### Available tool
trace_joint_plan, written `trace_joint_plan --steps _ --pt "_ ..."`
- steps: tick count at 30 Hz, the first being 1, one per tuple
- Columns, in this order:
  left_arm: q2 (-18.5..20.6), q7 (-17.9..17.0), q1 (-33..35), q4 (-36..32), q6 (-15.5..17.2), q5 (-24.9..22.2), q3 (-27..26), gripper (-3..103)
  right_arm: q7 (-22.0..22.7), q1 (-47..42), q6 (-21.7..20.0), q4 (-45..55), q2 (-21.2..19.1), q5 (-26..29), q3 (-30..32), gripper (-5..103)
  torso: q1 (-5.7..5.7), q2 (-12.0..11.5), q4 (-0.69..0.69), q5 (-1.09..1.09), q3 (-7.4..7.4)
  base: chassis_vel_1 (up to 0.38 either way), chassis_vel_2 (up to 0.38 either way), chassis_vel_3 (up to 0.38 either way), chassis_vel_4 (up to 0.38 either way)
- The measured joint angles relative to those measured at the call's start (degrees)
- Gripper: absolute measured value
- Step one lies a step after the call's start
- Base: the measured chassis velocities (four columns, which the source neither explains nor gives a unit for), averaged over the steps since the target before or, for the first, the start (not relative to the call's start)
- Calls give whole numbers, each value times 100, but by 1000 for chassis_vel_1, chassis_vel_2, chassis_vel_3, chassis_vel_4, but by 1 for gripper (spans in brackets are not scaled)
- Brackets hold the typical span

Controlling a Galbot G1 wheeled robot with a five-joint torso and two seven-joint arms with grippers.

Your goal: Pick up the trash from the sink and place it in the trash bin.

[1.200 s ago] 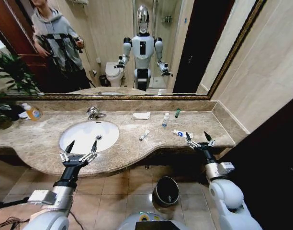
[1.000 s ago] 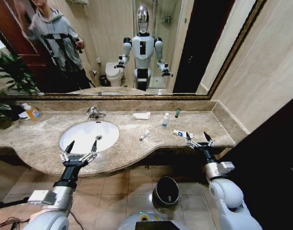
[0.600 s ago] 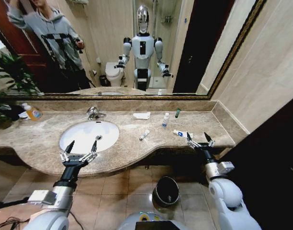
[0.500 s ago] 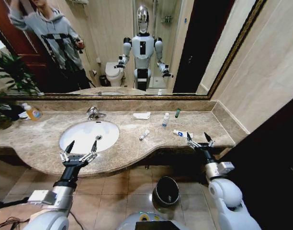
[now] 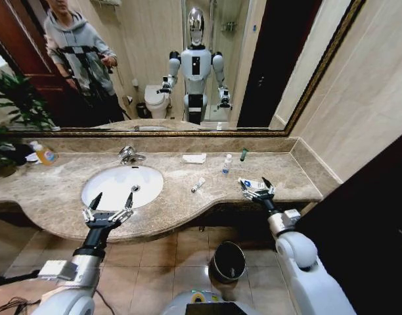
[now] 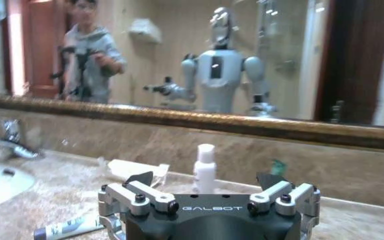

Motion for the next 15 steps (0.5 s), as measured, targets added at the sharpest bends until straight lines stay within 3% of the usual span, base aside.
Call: trace_joint_plan --steps 6,15 --pt "0 -1 0 0 0 0 -1 100 -89 1130 102 -1205 -298 -224 -772 100 1 0 4 0 0 0 0 0 0" --pt "0 -1 0 0 0 0 0 100 -461 1353 537 -2392 -788 -183 -536 100 1 0 0 1 0 0 0 0 0"
